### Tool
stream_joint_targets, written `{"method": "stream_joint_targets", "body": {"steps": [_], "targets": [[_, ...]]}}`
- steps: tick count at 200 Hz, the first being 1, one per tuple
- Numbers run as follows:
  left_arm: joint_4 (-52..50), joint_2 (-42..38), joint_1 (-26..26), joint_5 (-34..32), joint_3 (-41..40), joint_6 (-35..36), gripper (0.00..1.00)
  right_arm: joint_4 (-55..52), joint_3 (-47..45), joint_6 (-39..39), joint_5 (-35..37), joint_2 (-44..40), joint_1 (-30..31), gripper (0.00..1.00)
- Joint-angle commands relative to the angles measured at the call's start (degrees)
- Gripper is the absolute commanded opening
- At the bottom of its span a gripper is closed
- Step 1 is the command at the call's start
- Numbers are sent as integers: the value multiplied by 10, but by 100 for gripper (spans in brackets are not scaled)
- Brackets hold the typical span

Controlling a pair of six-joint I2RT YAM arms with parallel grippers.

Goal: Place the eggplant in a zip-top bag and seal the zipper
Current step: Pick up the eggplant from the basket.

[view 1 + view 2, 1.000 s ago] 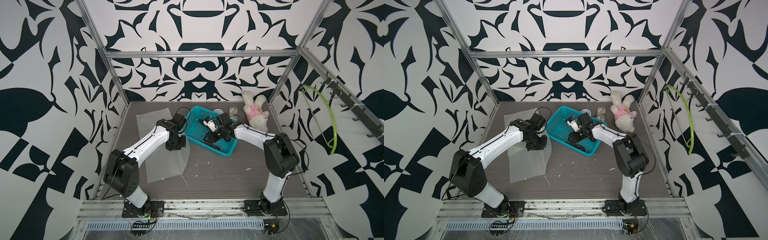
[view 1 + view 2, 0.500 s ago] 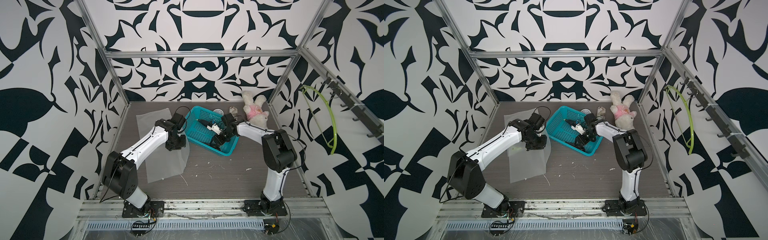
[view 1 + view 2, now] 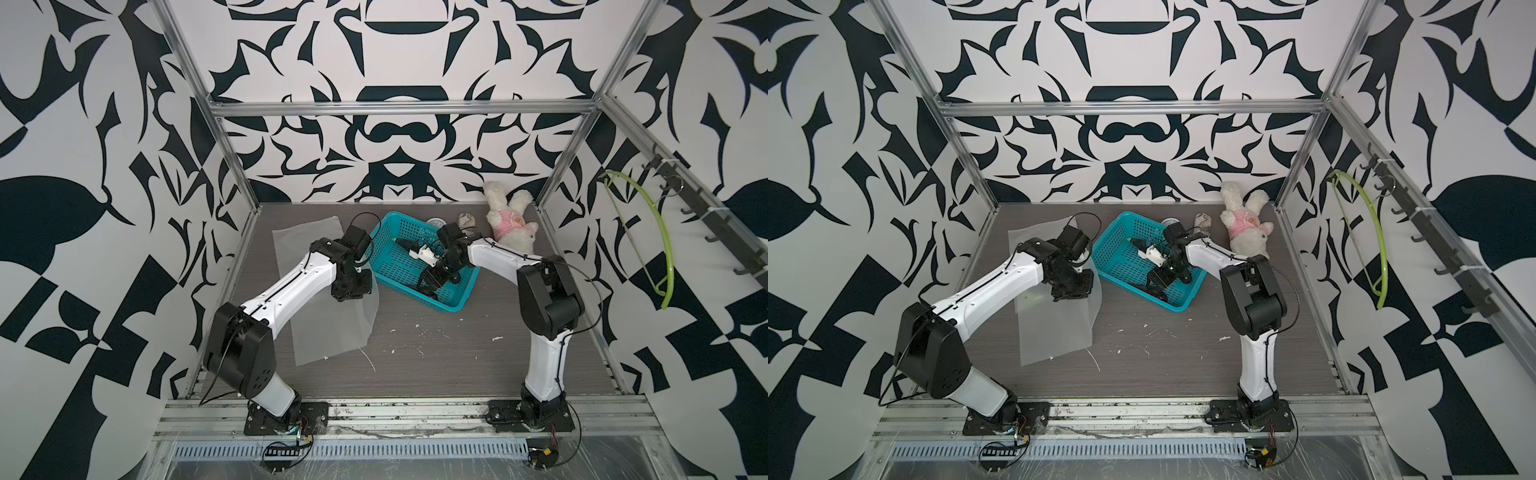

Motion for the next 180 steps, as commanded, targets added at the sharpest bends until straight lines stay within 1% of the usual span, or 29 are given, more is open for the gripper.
{"method": "stream_joint_targets", "body": {"steps": [1, 20, 65, 77, 91, 136, 180], "targets": [[-7, -9, 2, 4, 1, 6, 0, -55, 10, -14, -22, 16, 10, 57], [-6, -8, 2, 4, 1, 5, 0, -53, 10, -11, -44, 9, 8, 57], [-7, -9, 2, 3, -1, 3, 0, -33, 12, 27, -67, -16, -13, 57], [-7, -9, 2, 4, -2, 3, 0, -31, 11, 26, -82, -21, -15, 57], [-6, -9, 2, 3, -2, 2, 0, -39, 12, 20, -80, -18, -14, 57], [-4, -13, 2, -1, -3, 1, 0, -56, 9, 14, -20, 7, -3, 58], [-6, -9, 2, -2, 3, 2, 0, -62, 3, 7, 27, 7, 19, 59]]}}
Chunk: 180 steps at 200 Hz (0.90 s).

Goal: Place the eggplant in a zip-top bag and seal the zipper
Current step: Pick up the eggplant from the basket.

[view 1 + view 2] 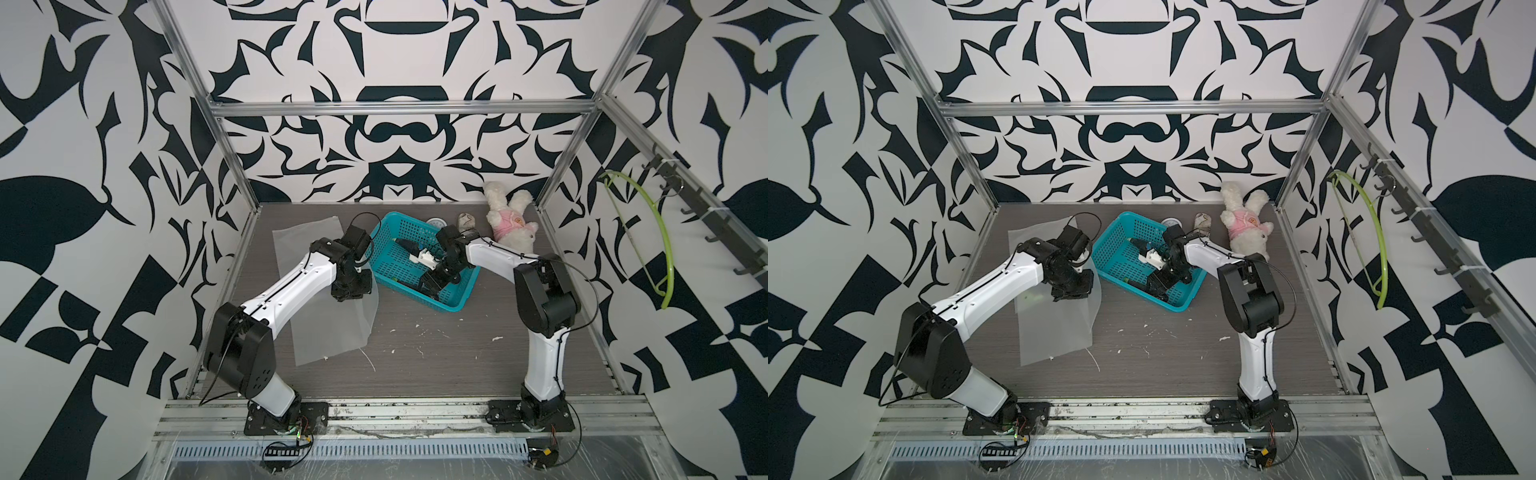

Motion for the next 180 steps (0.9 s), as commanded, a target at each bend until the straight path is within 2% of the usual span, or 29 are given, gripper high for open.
{"method": "stream_joint_targets", "body": {"steps": [1, 43, 70, 101, 126, 155, 180], "targets": [[-6, -9, 2, -1, 3, 2, 0, -16, -2, -7, 38, -3, 15, 59], [-6, -8, 2, -2, 5, 2, 0, -19, -7, -8, 87, 3, 30, 58], [-6, -13, 2, -4, 2, 3, 0, -20, 3, 4, 92, 10, 29, 50], [-7, -16, 2, -5, 4, 3, 0, 1, 5, 31, 52, -9, 13, 38], [-7, -14, 2, -6, 5, 4, 0, 51, -9, 76, -11, -52, -17, 29], [-8, -10, 2, -5, 11, 7, 0, 105, -24, 136, -79, -89, -55, 29], [-5, -5, 2, 1, 17, 9, 0, 119, -24, 162, -96, -112, -68, 29]]}}
